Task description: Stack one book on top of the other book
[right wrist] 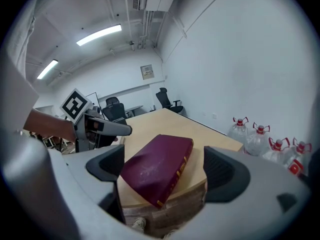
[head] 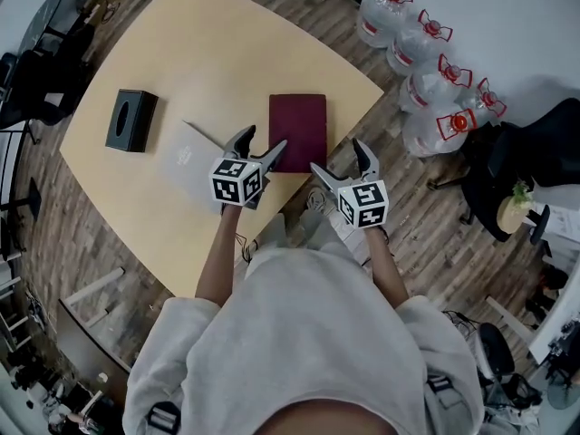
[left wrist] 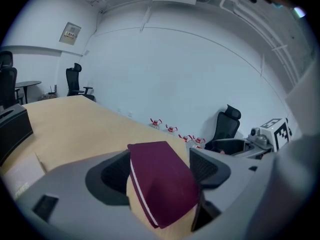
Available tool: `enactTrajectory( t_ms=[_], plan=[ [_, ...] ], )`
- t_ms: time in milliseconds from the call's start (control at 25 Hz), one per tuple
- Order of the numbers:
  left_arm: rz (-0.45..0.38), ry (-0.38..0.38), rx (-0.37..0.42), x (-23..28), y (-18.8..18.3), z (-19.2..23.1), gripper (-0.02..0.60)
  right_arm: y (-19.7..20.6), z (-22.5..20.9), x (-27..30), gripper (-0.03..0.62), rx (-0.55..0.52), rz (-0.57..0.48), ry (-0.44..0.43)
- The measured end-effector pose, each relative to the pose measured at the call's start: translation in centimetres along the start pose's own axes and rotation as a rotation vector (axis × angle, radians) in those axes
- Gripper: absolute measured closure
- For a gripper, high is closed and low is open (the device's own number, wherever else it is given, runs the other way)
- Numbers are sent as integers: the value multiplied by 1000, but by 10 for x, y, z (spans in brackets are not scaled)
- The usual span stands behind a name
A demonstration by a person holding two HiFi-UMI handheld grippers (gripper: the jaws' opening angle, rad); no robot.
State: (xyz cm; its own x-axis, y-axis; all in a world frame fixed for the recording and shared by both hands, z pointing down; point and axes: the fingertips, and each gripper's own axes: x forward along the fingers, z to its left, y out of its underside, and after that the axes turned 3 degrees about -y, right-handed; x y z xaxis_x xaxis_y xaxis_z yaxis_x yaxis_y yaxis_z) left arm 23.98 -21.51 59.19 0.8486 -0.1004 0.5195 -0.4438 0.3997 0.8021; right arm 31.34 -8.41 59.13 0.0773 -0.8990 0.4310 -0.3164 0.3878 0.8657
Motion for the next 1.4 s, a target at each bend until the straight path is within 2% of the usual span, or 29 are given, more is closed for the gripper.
enactTrajectory(
  t_ms=[240,480,720,1400],
  plan=[
    [15,55,-15,5,4,7,212,5,10,9,104,15,24,46],
    [44,87,-66,16,14,15,210,12,16,17,103,30,57,68],
    [64,88,-106,33,22,23,210,25,10,29,103,54,102,66],
    [182,62,-141,77,52,28,190,64,-8,71,103,156,219,6]
  ],
)
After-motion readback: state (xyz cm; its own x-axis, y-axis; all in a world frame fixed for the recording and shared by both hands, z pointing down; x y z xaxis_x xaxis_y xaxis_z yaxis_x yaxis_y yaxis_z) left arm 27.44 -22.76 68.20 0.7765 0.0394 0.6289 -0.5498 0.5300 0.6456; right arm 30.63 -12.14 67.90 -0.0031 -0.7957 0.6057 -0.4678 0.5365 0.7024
